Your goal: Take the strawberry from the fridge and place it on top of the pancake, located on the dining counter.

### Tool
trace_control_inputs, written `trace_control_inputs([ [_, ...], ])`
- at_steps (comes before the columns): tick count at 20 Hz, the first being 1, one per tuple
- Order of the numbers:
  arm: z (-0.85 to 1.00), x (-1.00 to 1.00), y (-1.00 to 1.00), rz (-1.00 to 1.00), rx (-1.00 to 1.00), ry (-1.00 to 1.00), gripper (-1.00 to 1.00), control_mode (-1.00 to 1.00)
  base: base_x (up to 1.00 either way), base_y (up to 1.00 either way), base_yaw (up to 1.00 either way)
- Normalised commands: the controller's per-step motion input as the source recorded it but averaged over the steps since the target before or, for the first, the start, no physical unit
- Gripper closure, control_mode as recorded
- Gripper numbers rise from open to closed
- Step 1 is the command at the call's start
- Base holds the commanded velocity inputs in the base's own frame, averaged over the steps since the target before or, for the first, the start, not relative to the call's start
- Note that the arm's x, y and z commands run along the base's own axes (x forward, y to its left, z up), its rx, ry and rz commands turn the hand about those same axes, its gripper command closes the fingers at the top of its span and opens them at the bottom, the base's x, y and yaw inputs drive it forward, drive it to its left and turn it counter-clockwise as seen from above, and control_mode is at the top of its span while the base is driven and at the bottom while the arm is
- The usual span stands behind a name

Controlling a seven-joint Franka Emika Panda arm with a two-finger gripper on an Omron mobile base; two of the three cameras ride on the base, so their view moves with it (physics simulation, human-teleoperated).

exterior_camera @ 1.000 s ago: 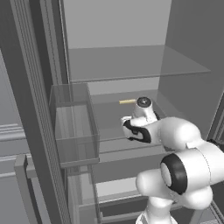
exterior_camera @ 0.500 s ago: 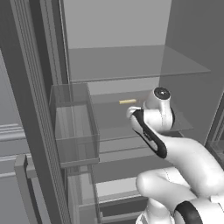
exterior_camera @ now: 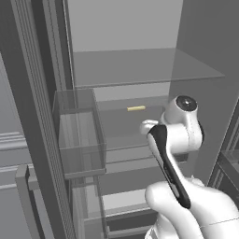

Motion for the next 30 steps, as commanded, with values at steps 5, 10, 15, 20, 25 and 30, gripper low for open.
trace_control_inputs([
  [5,0.54,-0.85,0.0,0.0,-0.01,-0.02,1.0,-1.0,0.0,0.0,0.0],
  [10,0.72,-0.58,0.0,0.0,0.0,0.1,1.0,-1.0,0.0,0.0,0.0],
  [15,0.16,-0.68,0.0,0.0,-0.02,0.1,1.0,-1.0,0.0,0.0,0.0],
  [20,-0.19,-0.89,0.0,0.04,0.0,-0.14,1.0,-1.0,0.0,0.0,0.0],
  [25,-0.04,-0.54,-0.03,0.04,0.0,-0.06,1.0,-1.0,0.0,0.0,0.0],
  [30,0.0,-0.05,0.0,0.01,0.0,0.0,1.0,-1.0,0.0,0.0,0.0],
])
